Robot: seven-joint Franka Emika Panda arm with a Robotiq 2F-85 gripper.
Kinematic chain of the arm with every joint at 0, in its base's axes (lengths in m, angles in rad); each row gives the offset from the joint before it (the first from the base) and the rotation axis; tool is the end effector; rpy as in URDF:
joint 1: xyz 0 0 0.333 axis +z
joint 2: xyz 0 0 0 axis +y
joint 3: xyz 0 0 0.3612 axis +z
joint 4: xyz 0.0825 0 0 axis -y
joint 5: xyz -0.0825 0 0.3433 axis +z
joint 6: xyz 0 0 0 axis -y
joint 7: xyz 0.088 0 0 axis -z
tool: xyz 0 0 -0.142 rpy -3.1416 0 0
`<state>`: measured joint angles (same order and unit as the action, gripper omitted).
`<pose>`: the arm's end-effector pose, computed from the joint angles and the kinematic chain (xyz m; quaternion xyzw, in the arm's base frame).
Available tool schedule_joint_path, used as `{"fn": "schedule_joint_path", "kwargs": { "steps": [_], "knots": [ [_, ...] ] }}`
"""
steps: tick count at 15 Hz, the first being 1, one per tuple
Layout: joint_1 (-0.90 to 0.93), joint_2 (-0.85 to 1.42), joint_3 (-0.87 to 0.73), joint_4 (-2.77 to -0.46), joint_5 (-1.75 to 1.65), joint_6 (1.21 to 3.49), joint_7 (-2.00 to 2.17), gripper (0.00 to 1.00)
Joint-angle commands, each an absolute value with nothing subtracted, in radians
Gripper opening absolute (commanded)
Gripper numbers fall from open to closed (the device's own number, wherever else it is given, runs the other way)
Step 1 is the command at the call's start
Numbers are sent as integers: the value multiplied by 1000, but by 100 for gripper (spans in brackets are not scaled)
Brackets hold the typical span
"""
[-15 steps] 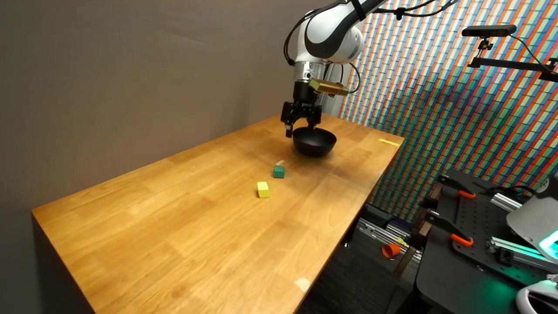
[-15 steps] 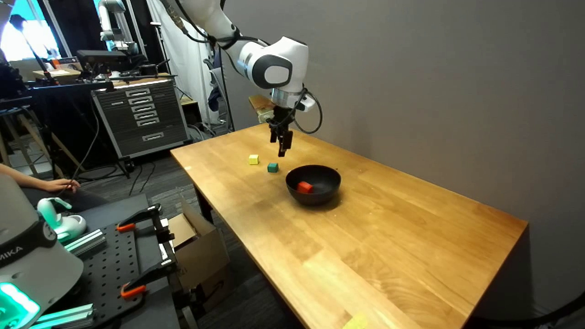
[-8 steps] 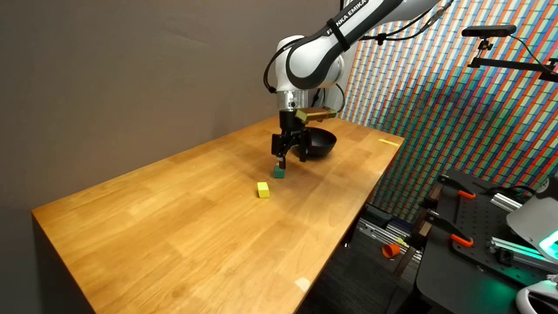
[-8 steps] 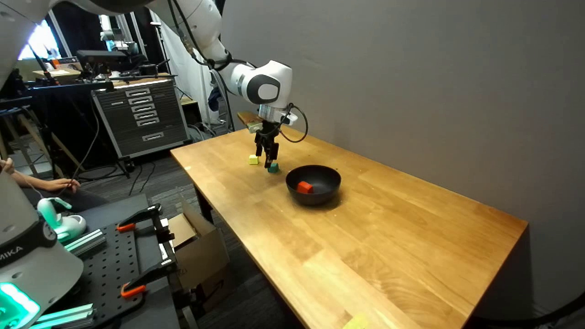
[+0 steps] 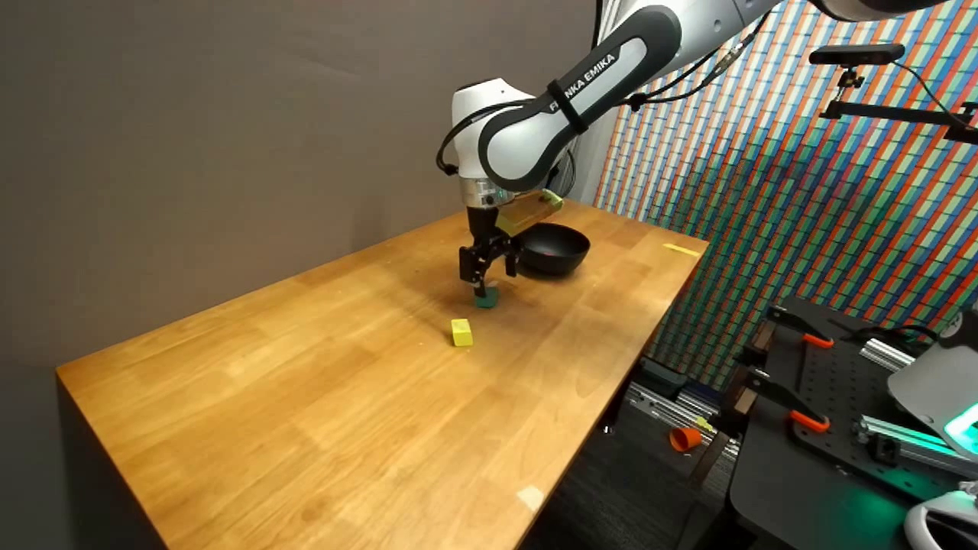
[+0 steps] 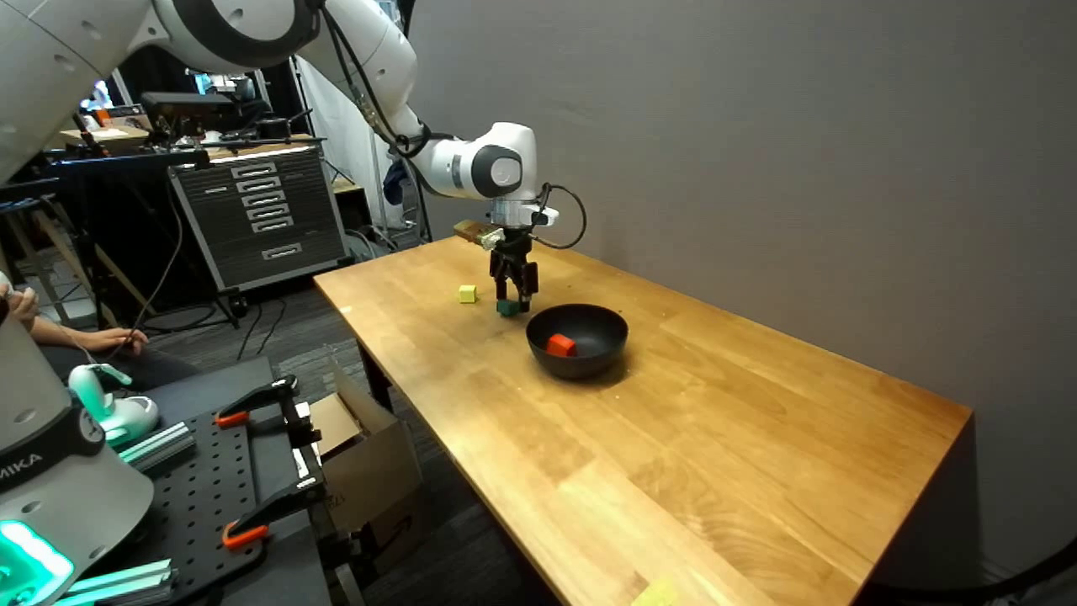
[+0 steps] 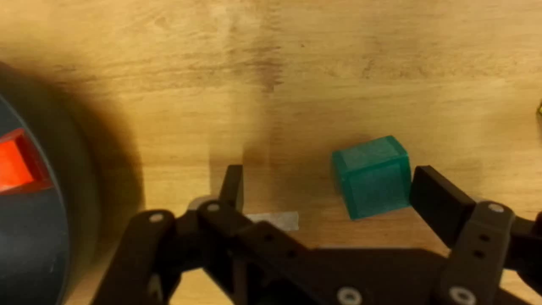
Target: Put the orange and green blocks in the bowl
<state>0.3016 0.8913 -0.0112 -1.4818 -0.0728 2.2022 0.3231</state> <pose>0.6654 0.1954 0.1516 0.9958 0.0093 -0.0717 0.0562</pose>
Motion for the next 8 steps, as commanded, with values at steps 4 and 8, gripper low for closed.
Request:
{"fn": "schedule_joint_path", "kwargs": {
  "steps": [4,8],
  "knots": [
    [299,980,-3,-1345,-73,2153,322,80],
    [296,982,9,-1348,-49,2097,339,59]
  ]
}}
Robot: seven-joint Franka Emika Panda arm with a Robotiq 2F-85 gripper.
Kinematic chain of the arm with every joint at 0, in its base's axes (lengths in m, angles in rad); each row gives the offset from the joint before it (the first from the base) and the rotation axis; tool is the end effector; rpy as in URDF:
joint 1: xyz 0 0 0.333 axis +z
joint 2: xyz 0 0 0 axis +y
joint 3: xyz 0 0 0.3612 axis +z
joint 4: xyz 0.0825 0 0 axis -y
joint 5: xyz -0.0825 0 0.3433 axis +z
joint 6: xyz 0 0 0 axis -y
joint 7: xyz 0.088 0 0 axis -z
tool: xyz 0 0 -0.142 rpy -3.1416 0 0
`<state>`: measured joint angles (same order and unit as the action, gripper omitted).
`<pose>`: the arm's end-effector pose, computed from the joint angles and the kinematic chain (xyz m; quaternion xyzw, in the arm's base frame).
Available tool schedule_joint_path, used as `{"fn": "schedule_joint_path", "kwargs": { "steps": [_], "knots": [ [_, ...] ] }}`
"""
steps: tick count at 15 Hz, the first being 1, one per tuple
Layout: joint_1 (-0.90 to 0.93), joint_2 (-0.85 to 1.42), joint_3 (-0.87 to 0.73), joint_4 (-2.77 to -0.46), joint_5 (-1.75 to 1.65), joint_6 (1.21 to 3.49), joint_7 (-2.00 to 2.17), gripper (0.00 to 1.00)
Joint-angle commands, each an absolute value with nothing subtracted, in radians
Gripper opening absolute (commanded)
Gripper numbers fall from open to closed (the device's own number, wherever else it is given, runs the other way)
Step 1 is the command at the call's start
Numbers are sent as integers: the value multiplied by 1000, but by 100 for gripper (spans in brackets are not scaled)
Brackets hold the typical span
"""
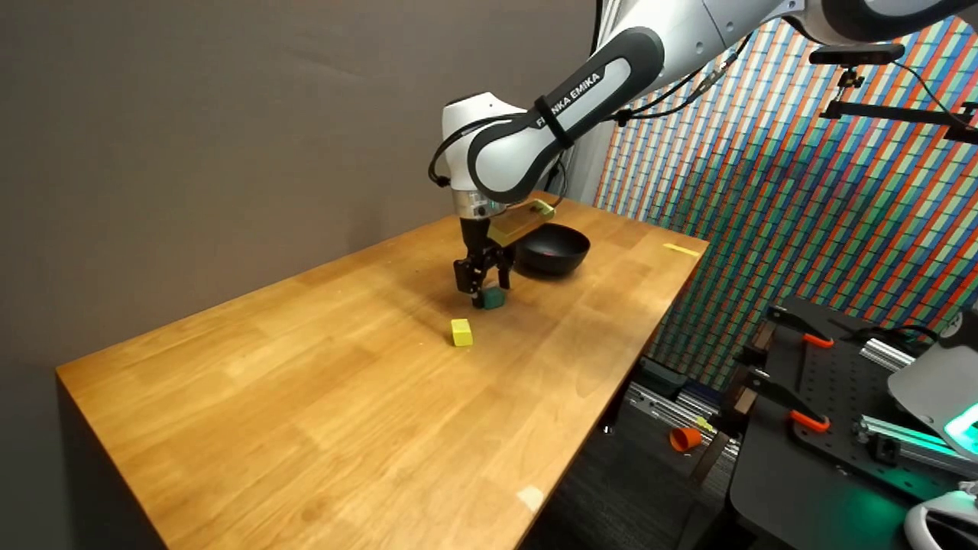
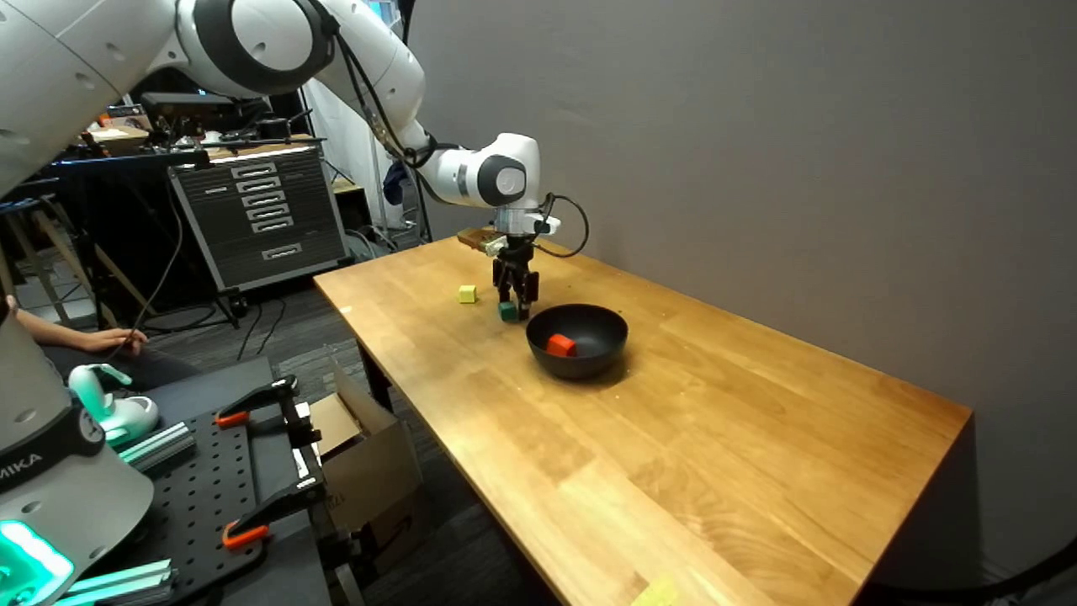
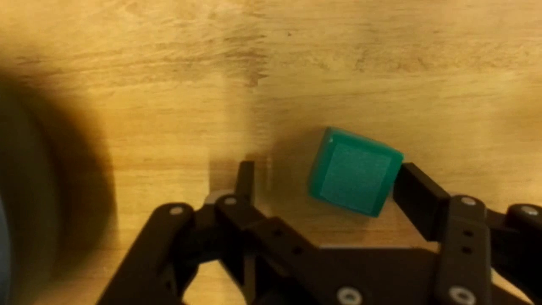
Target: Put the orange and green blocks in the bowl
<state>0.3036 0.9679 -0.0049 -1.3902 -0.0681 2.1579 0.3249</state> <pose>0.6732 0.2030 0.1283 0.9945 0.0094 -0.0863 0.0577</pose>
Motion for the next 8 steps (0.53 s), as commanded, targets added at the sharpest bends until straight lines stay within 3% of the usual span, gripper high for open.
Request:
{"fn": "schedule_joint_path", "kwargs": {
  "steps": [1,3,8],
  "knots": [
    [294,979,11,-1349,-43,2083,342,64],
    [296,967,12,-1356,-34,2071,357,57],
    [299,887,-26,-1414,-56,2081,420,17]
  ]
}}
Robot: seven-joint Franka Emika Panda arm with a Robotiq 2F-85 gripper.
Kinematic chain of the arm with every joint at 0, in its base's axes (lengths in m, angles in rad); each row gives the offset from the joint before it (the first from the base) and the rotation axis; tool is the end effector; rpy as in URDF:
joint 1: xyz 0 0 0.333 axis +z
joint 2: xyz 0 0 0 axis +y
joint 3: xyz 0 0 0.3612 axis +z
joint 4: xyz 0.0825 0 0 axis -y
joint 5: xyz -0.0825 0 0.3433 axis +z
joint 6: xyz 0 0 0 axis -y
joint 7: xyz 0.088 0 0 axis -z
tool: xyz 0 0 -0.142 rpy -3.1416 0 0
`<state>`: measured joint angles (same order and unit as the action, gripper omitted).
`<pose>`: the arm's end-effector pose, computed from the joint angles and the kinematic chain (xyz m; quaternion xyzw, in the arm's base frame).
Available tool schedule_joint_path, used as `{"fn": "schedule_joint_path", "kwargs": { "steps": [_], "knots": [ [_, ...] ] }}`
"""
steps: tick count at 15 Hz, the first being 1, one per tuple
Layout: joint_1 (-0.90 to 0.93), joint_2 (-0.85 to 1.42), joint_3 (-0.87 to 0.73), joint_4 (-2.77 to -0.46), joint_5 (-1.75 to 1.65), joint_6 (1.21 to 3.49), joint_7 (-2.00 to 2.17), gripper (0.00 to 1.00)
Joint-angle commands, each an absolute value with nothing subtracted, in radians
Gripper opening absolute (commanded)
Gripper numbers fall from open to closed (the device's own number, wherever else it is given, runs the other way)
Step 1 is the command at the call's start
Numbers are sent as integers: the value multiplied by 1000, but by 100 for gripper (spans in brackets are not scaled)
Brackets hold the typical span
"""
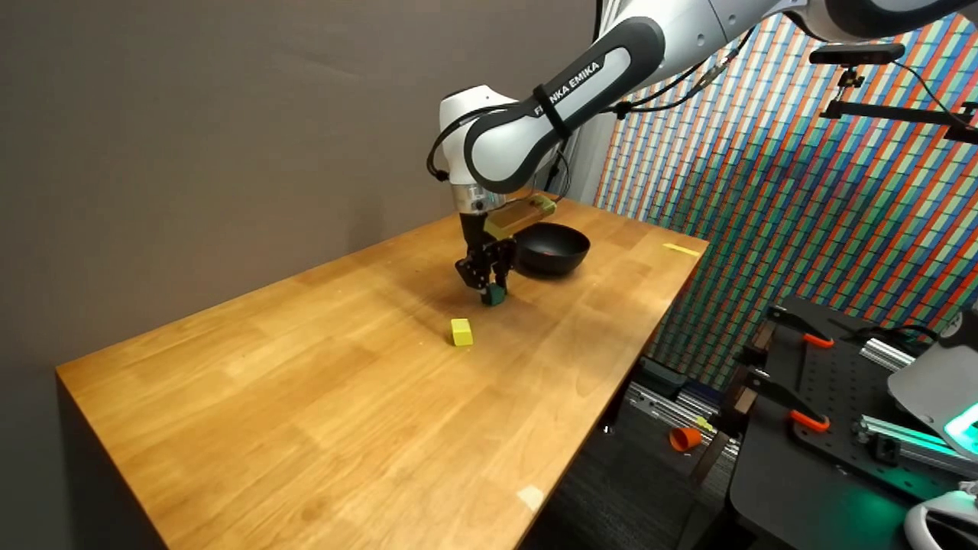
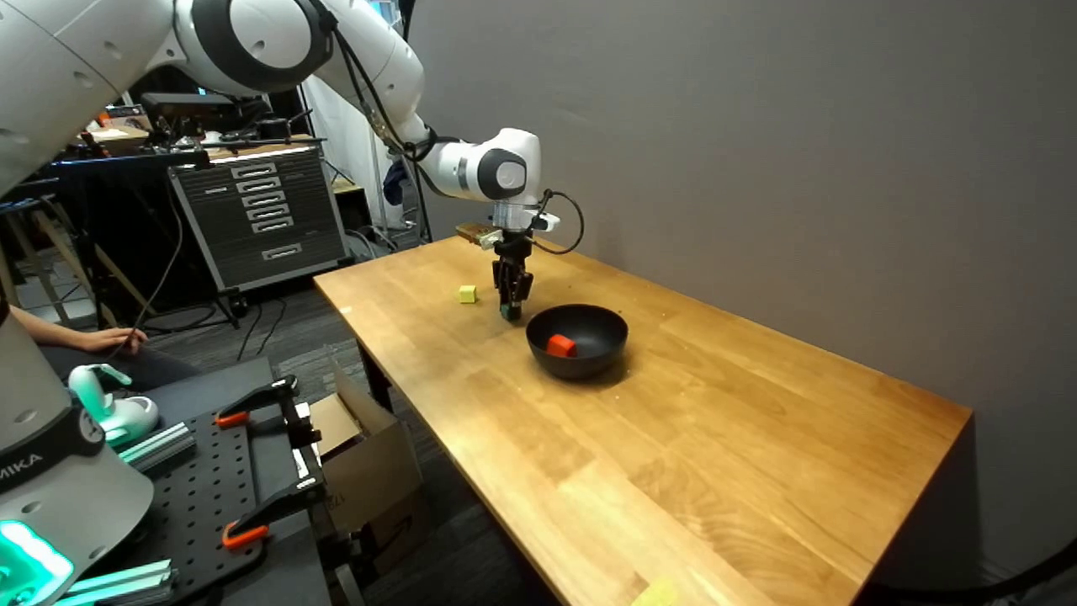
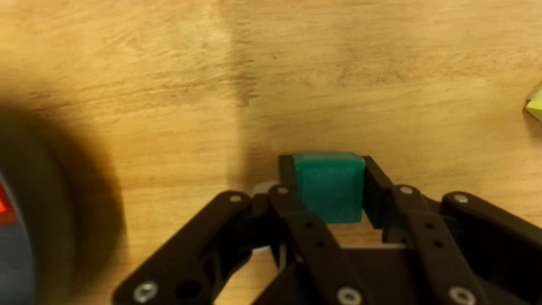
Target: Put the orange and green blocks in the bowl
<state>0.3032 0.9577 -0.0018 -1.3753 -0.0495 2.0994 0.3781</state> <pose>0.6705 0.2046 0.1375 0.9927 -0.0229 -0.1030 0.0582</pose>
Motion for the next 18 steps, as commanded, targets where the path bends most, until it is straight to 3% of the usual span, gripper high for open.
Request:
{"fn": "schedule_joint_path", "kwargs": {
  "steps": [1,9,10,12,16,18],
  "knots": [
    [301,862,-44,-1430,-67,2083,439,14],
    [268,694,-158,-1565,-121,2082,584,17],
    [255,679,-159,-1590,-115,2083,589,64],
    [242,653,-163,-1633,-118,2089,616,71],
    [208,571,-125,-1728,-84,2096,596,100],
    [202,493,-91,-1810,-66,2117,560,100]
  ]
}}
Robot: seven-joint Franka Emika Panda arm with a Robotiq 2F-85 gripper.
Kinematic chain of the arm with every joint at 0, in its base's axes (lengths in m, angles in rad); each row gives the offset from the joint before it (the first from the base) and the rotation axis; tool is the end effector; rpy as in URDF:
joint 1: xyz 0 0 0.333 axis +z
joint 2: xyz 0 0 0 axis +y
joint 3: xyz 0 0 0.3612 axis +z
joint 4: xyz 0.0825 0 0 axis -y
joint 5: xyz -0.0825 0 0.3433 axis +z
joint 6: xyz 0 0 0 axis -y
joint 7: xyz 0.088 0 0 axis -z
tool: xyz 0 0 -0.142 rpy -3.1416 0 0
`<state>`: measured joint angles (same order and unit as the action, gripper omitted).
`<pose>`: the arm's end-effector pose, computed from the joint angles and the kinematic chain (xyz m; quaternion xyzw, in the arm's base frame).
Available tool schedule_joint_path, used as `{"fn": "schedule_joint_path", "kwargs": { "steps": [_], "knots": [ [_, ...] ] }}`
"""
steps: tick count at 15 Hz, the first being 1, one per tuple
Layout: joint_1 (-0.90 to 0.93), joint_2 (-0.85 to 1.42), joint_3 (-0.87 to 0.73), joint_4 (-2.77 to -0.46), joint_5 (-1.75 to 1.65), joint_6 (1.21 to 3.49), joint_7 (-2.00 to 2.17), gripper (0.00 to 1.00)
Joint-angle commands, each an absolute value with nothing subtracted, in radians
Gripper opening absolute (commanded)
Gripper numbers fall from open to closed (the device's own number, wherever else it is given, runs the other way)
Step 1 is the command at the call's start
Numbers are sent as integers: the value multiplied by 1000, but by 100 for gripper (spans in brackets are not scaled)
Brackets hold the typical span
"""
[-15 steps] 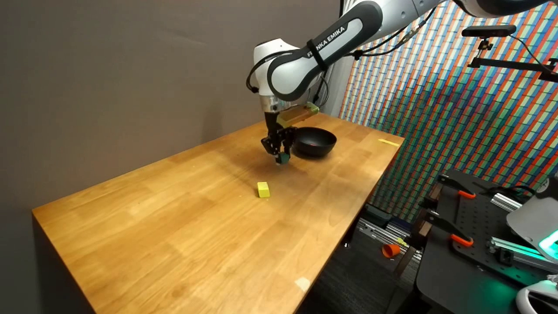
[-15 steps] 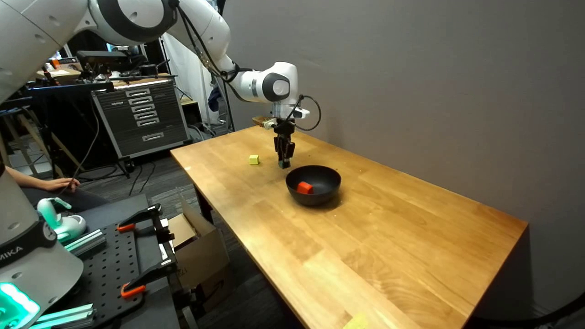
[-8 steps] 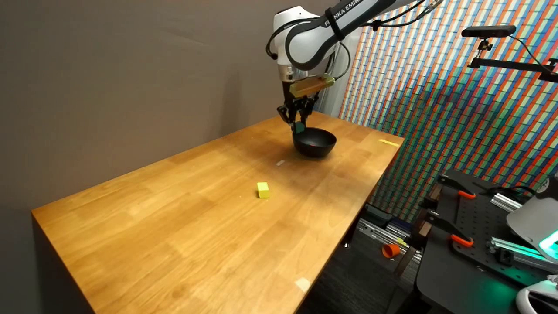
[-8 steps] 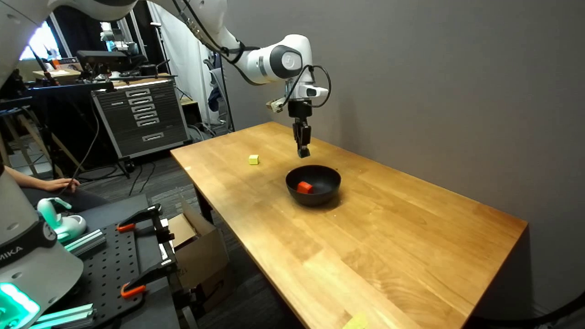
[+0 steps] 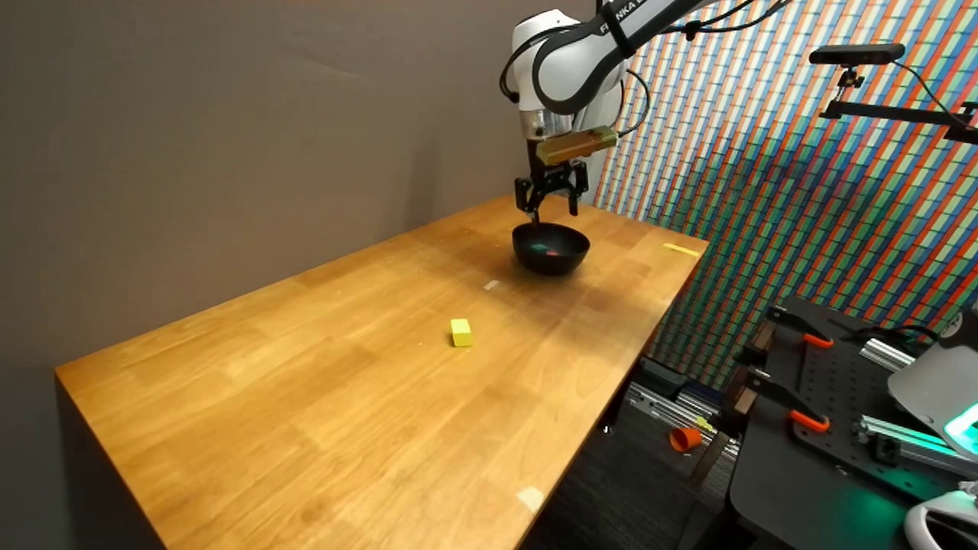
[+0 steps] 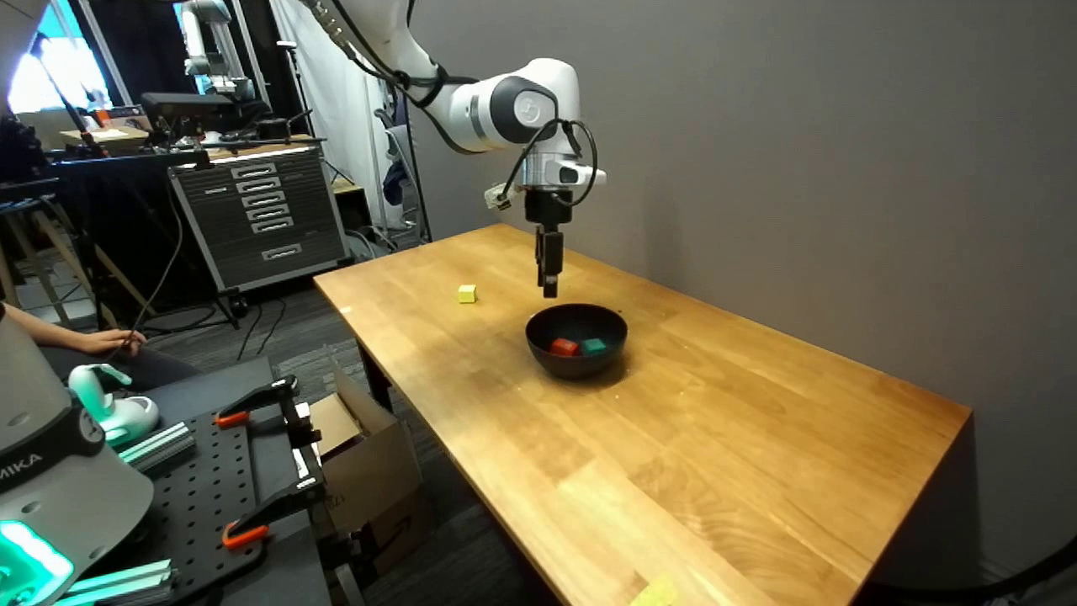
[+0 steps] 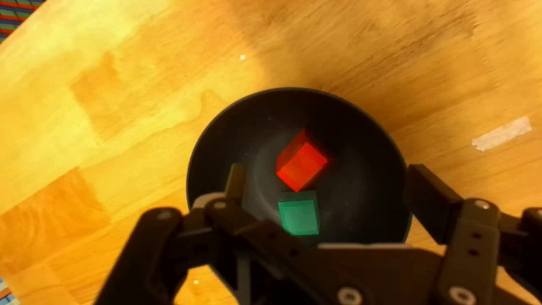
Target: Put the orange and green blocks in the bowl
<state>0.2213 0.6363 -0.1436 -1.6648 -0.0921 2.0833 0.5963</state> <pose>0.6455 0.0541 0.2536 0.9665 -0.2192 -0.0732 0.1117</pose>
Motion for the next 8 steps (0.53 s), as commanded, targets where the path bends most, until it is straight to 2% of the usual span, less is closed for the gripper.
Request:
{"fn": "schedule_joint_path", "kwargs": {
  "steps": [1,5,6,8],
  "knots": [
    [195,447,-69,-1867,-51,2140,533,100],
    [161,287,13,-2064,88,2196,432,100],
    [192,407,-16,-1917,19,2133,507,100],
    [181,342,7,-1996,54,2152,478,100]
  ]
}}
